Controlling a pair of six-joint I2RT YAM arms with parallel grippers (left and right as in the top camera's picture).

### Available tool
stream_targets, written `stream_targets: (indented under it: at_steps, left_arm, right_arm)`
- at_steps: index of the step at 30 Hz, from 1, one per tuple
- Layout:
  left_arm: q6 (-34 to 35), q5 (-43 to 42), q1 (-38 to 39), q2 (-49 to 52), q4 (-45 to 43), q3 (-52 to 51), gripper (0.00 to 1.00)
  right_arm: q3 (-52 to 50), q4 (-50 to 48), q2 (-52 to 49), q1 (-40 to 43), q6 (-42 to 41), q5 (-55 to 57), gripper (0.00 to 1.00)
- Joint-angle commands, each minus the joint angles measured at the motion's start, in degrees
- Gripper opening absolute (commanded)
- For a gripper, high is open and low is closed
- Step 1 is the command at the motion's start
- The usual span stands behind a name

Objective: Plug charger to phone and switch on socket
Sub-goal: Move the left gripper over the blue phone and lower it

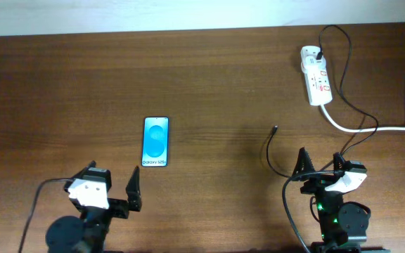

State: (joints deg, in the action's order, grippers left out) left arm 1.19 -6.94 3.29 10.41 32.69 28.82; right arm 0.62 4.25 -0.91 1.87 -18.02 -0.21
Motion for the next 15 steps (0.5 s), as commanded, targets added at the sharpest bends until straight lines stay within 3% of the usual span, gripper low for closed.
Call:
stream_targets:
  at_steps: [1,6,15]
  left_arm:
    - [0.7,-0.8,-0.3,7.8,2.3,7.4,0.99]
    - [0.7,-0.8,-0.3,15.6,5.2,12.9,0.99]
    - [0.5,-0.9,-0.3,37.3,13.6,33.2,0.99]
  right_arm:
    - [-0.3,0.3,0.5,-0.5,-0.1,0.5,0.99]
    - [-0.3,0.3,0.5,-0.5,-0.1,0.5,0.98]
    - [-0.3,0.3,0.5,-0.5,-0.1,0.5,0.98]
